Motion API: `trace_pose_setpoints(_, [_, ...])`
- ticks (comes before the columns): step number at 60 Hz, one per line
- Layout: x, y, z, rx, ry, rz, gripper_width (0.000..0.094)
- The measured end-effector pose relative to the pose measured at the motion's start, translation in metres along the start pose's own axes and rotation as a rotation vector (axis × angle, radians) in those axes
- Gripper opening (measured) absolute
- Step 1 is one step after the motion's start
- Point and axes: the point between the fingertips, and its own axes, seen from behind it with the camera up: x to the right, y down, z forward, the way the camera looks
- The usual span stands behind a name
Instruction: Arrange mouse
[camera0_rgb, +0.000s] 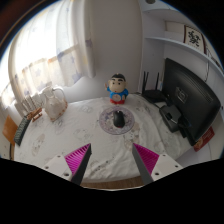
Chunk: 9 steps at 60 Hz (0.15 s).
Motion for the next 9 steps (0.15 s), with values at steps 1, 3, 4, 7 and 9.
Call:
trace_pose_setpoints(1, [-0.001, -0.002, 0.0, 0.005, 0.002, -0.006, 0.0854])
trace_pose_setpoints(3, [-0.003, -0.005, 0.0, 0.014, 0.009, -0.023, 0.0854])
trace_pose_setpoints(4, [-0.004, -0.007, 0.0, 0.017, 0.008, -0.026, 0.0851])
trace_pose_setpoints(7, [-0.011, -0.007, 0.002, 0.006, -0.004, -0.027, 0.0852])
trace_pose_setpoints(9, [-0.017, -0.006, 0.003, 0.004, -0.013, -0.028, 0.0853])
